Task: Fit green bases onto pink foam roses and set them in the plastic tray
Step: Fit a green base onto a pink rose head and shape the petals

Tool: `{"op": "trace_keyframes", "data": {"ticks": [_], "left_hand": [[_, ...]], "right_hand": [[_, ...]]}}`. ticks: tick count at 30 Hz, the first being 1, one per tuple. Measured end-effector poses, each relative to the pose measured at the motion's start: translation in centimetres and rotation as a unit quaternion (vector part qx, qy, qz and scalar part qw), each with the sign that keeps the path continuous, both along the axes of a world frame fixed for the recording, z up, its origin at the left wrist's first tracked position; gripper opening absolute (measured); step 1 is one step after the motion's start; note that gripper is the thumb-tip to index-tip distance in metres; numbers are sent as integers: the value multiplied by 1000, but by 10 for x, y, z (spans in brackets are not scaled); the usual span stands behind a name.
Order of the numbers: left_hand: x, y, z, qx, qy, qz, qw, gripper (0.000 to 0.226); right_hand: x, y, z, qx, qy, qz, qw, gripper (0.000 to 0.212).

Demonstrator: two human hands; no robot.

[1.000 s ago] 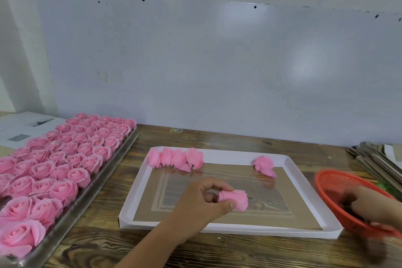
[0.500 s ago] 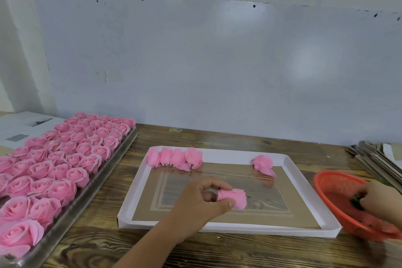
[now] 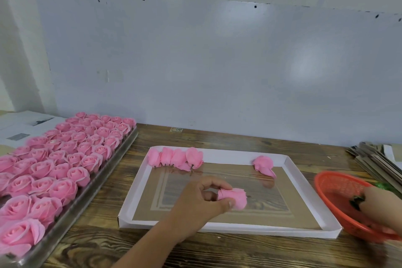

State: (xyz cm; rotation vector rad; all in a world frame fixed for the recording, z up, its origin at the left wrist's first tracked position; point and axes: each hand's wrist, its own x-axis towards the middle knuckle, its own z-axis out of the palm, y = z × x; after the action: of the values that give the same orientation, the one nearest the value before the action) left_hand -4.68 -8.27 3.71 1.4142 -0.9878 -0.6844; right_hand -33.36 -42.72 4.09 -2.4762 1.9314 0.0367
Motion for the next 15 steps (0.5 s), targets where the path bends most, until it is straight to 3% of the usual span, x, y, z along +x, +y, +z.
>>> {"op": "trace_keyframes", "data": {"ticks": [10,15], "left_hand": [[-1,0,1,-2,2,3,1000,26],[-1,1,2,-2,5,2,1000,26]], "right_hand": [[-6,-18,-7,71,-34,0,997,34],[-3,-3,9,61,-29,-16,998,58]]}}
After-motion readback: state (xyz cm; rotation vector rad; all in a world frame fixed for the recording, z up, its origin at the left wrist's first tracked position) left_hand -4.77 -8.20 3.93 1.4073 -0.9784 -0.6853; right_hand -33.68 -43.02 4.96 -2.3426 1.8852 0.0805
